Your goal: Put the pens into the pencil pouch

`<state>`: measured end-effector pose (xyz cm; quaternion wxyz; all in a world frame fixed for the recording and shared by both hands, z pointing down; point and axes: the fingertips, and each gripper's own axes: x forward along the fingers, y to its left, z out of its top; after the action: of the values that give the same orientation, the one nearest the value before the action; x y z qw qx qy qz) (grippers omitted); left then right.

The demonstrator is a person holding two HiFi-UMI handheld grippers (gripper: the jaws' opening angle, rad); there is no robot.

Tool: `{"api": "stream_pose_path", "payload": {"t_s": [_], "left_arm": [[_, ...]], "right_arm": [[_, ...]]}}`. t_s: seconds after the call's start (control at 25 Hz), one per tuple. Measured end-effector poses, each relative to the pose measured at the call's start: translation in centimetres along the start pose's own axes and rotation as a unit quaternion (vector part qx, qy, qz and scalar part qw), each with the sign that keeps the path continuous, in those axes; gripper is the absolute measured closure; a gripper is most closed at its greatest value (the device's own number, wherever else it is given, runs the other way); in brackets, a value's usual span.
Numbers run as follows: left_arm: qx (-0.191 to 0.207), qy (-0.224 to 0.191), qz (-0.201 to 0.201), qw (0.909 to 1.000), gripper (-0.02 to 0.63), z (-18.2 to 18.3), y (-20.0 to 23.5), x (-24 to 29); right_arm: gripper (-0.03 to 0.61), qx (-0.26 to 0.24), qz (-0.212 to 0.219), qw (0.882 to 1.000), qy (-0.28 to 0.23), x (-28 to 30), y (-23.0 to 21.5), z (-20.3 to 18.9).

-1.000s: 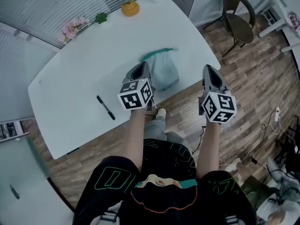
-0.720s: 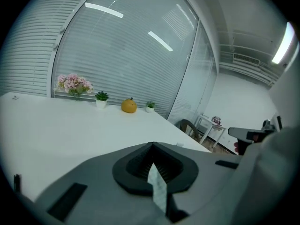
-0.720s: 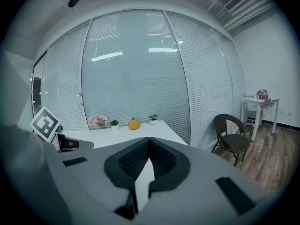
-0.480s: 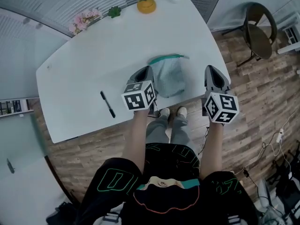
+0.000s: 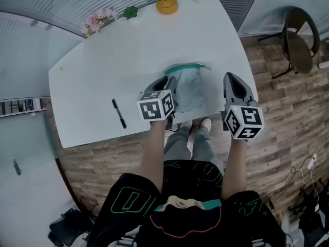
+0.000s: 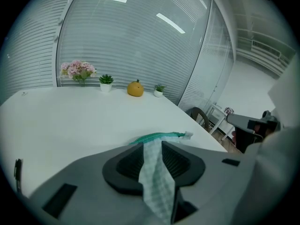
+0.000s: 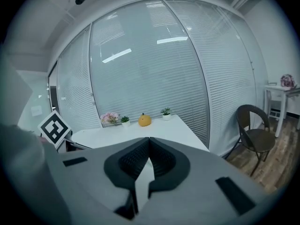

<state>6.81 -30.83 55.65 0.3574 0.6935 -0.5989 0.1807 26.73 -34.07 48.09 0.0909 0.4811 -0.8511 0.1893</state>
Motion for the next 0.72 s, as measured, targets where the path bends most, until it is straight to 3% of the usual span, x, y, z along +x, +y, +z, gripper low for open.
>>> {"api": "stream_pose_path", "payload": {"t_s": [0.16,0.32,0.48,0.72], "left_arm": [[-0.026,0.014,-0.009,0.9995,0.362,0.1,-0.8,0.9],[-0.042,0.024,-0.001,0.9988,0.269,0.5,-1.1,2.2],[-0.042,0.059,0.031,0.9969,0.241,-0.5,-0.8,3.8],[-0.04,0.069,0.087,0.993,0.239,-1.2,-0.2,5.6]], "right_arm": [[0.578,0.009,0.009,1.0,0.01,0.4,-0.7,-0.9],[0.578,0.012,0.014,1.0,0.015,0.8,-1.5,-1.3],[0.578,0.014,0.016,1.0,0.021,1.1,-2.3,-1.5],[0.578,0.03,0.021,0.999,0.022,1.5,-3.4,-1.6]]}}
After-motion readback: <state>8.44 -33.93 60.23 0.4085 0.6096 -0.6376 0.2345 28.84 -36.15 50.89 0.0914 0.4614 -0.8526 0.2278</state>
